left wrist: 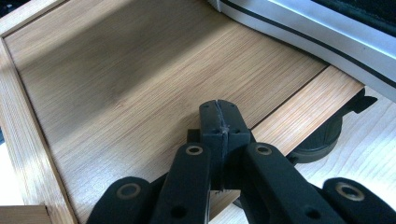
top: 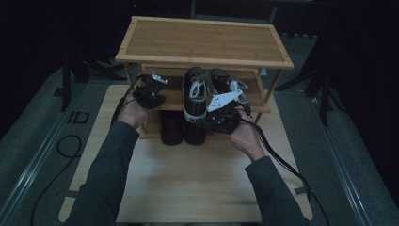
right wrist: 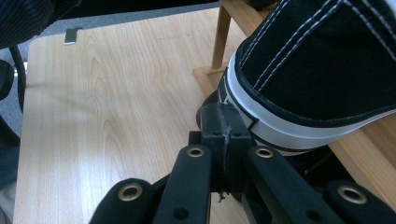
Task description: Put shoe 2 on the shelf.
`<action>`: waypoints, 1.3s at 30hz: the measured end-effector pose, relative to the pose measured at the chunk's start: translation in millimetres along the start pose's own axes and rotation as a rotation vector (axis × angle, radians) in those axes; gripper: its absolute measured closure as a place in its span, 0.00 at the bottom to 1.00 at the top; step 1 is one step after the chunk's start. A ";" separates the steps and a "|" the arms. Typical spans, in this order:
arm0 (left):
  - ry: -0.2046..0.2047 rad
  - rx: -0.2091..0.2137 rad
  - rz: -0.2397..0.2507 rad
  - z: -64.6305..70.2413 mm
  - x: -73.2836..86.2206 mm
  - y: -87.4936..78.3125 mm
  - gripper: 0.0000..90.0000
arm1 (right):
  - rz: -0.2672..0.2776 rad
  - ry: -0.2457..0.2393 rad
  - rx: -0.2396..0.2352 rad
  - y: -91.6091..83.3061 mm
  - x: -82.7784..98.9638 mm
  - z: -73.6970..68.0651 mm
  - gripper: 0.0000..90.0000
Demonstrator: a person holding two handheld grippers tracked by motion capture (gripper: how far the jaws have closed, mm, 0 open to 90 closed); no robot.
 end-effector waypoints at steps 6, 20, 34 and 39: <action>-0.003 0.003 0.001 0.0 0.0 0.1 1.00 | 0.007 0.000 0.007 0.0 -1.3 2.0 1.00; -0.015 0.009 0.012 0.7 -0.7 0.6 1.00 | 0.011 0.028 0.054 6.1 -1.1 16.1 1.00; -0.021 0.008 0.014 0.8 -0.7 0.6 1.00 | 0.007 0.040 0.097 19.4 -4.7 24.5 1.00; -0.016 0.003 0.011 0.9 -0.7 0.3 1.00 | 0.011 0.042 0.114 22.5 -6.4 27.9 1.00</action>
Point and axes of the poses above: each handheld gripper's, and its own axes: y roughly forward along the jaws, x roughly out of its underside, z roughly to its right, the point moved 10 cm from there along y, roughly forward along the jaws, and after that the axes turned 2 degrees about z, right-handed, at the moved point
